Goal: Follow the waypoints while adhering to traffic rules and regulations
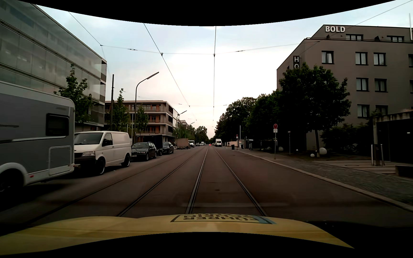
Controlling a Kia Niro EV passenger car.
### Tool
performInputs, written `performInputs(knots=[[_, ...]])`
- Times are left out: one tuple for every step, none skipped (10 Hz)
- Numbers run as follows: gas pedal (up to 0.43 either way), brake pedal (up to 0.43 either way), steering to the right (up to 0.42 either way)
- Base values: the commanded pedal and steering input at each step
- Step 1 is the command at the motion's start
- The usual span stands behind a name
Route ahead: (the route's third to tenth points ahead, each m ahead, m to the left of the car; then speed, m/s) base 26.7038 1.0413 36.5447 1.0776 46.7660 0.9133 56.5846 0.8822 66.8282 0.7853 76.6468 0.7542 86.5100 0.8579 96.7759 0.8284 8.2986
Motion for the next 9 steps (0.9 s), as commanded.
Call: performInputs(knots=[[0.087, 0.0, -0.002], [0.087, 0.0, -0.002], [0.087, 0.0, -0.002], [0.079, 0.0, -0.002], [0.079, 0.0, -0.002], [0.079, 0.0, -0.002], [0.079, 0.0, -0.002], [0.079, 0.0, -0.003], [0.079, 0.0, -0.002]])
